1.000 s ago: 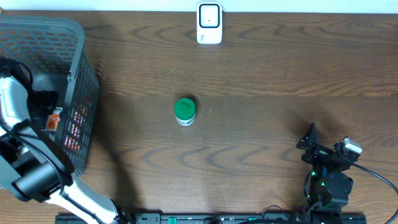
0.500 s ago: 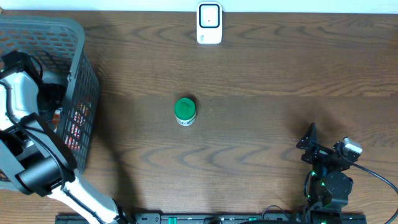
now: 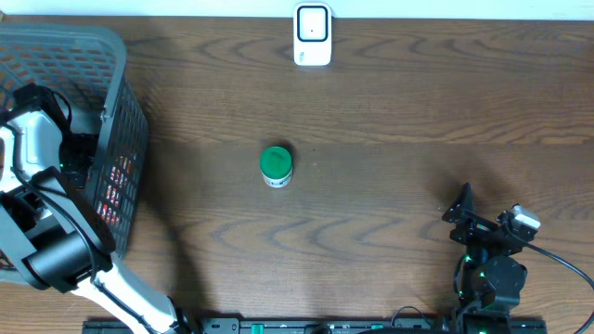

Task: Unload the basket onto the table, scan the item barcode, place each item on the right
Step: 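Reach the left gripper into the basket and grasp the orange box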

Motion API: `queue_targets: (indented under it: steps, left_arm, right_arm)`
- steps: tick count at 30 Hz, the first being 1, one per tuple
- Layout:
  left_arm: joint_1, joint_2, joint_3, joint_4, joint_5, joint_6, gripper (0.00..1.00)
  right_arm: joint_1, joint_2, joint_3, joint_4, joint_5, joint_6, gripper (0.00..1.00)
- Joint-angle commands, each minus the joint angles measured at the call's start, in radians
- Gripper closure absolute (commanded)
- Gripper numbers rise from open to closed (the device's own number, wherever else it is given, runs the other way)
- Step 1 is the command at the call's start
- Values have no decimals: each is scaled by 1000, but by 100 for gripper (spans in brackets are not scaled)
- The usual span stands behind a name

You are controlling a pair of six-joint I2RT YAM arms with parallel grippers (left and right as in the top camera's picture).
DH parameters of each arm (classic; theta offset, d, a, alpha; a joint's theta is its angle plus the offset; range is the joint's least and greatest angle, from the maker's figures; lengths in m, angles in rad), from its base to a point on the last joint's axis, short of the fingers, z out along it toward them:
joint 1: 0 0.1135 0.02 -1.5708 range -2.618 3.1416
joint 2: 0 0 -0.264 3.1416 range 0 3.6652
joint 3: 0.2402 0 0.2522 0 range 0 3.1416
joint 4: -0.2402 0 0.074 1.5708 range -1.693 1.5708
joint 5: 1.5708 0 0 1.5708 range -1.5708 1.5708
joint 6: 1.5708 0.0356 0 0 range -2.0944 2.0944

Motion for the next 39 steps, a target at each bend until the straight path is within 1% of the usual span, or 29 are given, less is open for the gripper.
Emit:
queue_targets:
  steps: [1,5,19,21,23,25,28,33,36,39]
  left_arm:
    - [2,9,-9,-1,-49,-19,4]
    - [2,16,-9,14,-77,-22,4]
    - [2,133,-9,36,-75,-21,5]
    - [2,134,-9,32,-75,-21,14]
    - [2,133,-9,24,-76,-17,26]
    - [2,132,-9,17,-76,-16,29]
    - [2,130,-7,14,-75,19,29]
    - [10,89,41,-53,-75,40,30]
    - [25,13,92,-102,-71,59,30]
    - [43,-107,135,-140,-65,72,30]
  right_arm:
    - [-6,-1,-1,-4,10,-12,1]
    - [-6,-1,-1,-4,10,-12,1]
    - [-6,-1,-1,-4,10,-12,1]
    - [-6,-1,-1,-4,10,-12,1]
    - [-6,-1,-1,-4,10,-12,1]
    - [-6,-1,-1,-4,10,-12,1]
    - [-6,-1,-1,-4,10,-12,1]
    - [-6,-1,-1,-4,10,-12,1]
    - [-6,-1,-1,-4,10,-12,1]
    - [-6,-1,-1,-4,10,-12,1]
